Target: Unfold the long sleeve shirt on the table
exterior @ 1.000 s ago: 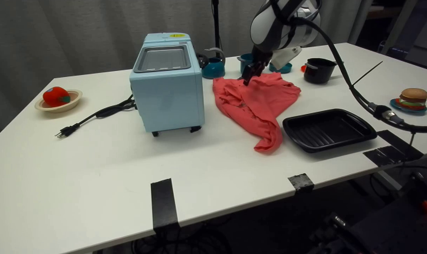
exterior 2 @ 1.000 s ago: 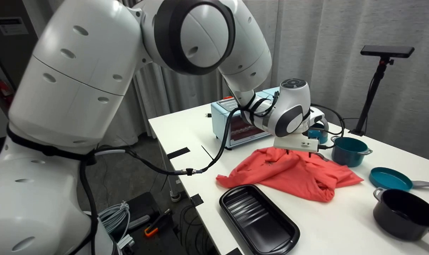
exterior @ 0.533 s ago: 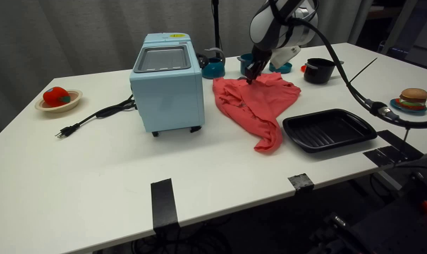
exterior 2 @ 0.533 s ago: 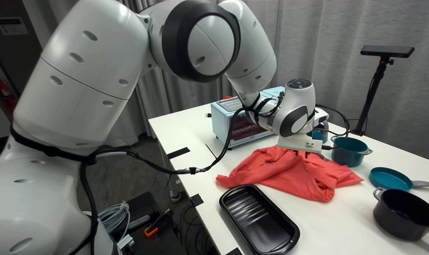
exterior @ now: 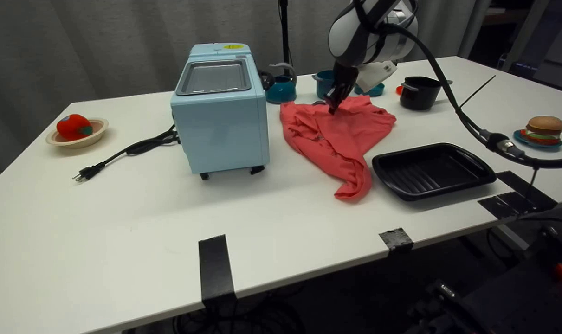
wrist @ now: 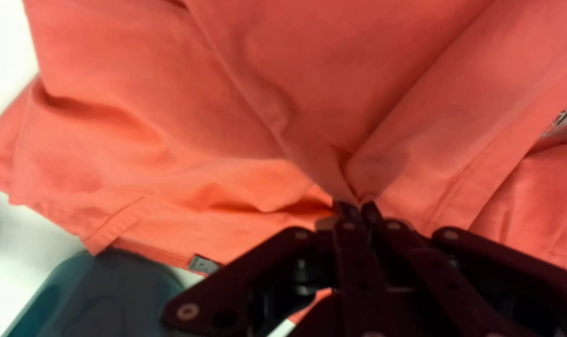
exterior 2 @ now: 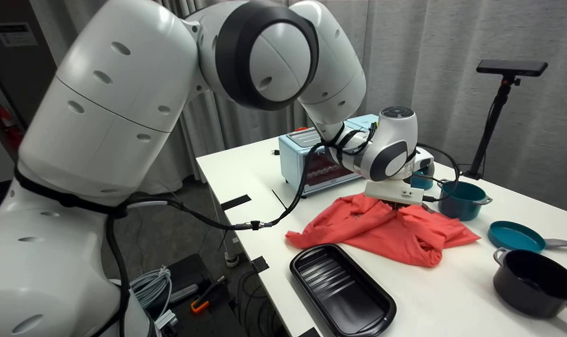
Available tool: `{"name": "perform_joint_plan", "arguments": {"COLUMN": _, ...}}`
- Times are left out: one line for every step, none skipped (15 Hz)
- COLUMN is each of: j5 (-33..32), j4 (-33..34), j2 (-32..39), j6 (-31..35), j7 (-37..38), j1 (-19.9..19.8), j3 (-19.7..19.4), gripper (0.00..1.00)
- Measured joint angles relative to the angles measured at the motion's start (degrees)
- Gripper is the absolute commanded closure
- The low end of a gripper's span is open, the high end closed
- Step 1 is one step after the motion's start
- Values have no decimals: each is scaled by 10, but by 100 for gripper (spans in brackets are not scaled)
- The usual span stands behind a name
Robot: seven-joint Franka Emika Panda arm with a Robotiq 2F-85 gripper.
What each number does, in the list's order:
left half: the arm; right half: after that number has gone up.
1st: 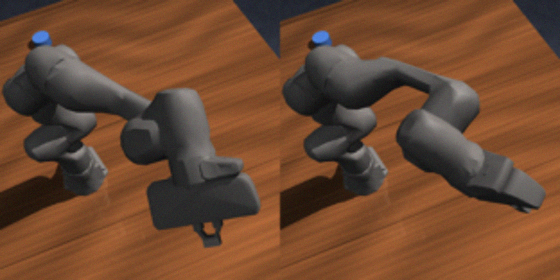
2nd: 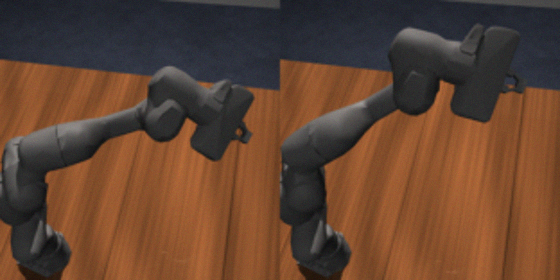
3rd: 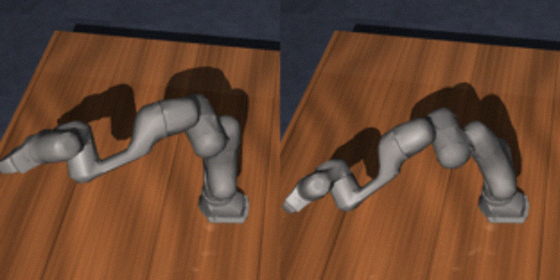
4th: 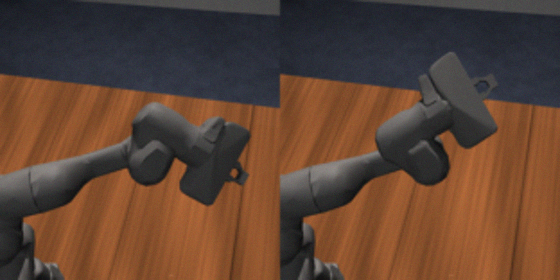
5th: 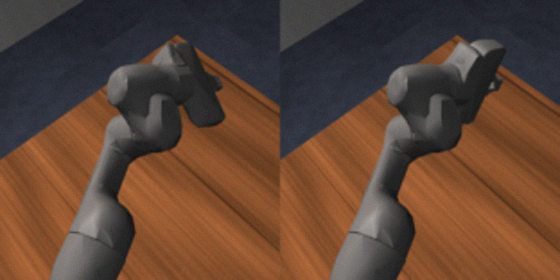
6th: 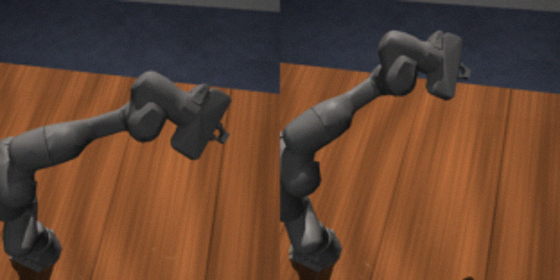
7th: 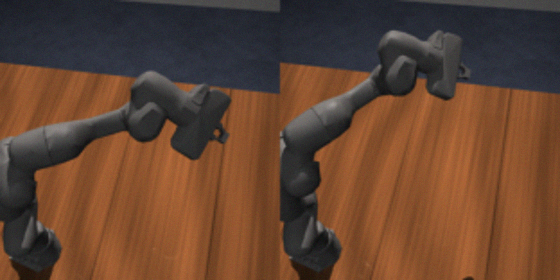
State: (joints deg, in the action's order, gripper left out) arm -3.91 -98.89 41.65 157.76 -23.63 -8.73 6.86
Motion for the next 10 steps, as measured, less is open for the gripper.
{"name": "perform_joint_plan", "arguments": {"j5": 0, "j4": 0, "j2": -2, "j6": -2, "j7": 5, "j1": 0, "j3": 0, "gripper": 99}}
{"name": "perform_joint_plan", "arguments": {"j5": 0, "j4": 0, "j2": -7, "j6": -8, "j7": 11, "j1": 1, "j3": 0, "gripper": 99}}
{"name": "perform_joint_plan", "arguments": {"j5": -1, "j4": 0, "j2": -15, "j6": -19, "j7": 17, "j1": 3, "j3": -1, "gripper": 99}}
{"name": "perform_joint_plan", "arguments": {"j5": -1, "j4": -3, "j2": -27, "j6": -36, "j7": 24, "j1": 5, "j3": -3, "gripper": 99}}
{"name": "perform_joint_plan", "arguments": {"j5": -1, "j4": -7, "j2": -42, "j6": -59, "j7": 30, "j1": 8, "j3": -6, "gripper": 99}}
{"name": "perform_joint_plan", "arguments": {"j5": -2, "j4": -12, "j2": -60, "j6": -85, "j7": 37, "j1": 11, "j3": -10, "gripper": 99}}
{"name": "perform_joint_plan", "arguments": {"j5": -4, "j4": -20, "j2": -80, "j6": -114, "j7": 45, "j1": 15, "j3": -18, "gripper": 99}}
{"name": "perform_joint_plan", "arguments": {"j5": -7, "j4": -29, "j2": -100, "j6": -144, "j7": 52, "j1": 20, "j3": -27, "gripper": 99}}
{"name": "perform_joint_plan", "arguments": {"j5": -13, "j4": -39, "j2": -121, "j6": -177, "j7": 60, "j1": 24, "j3": -37, "gripper": 99}}
{"name": "perform_joint_plan", "arguments": {"j5": -21, "j4": -50, "j2": -141, "j6": -211, "j7": 68, "j1": 28, "j3": -47, "gripper": 99}}
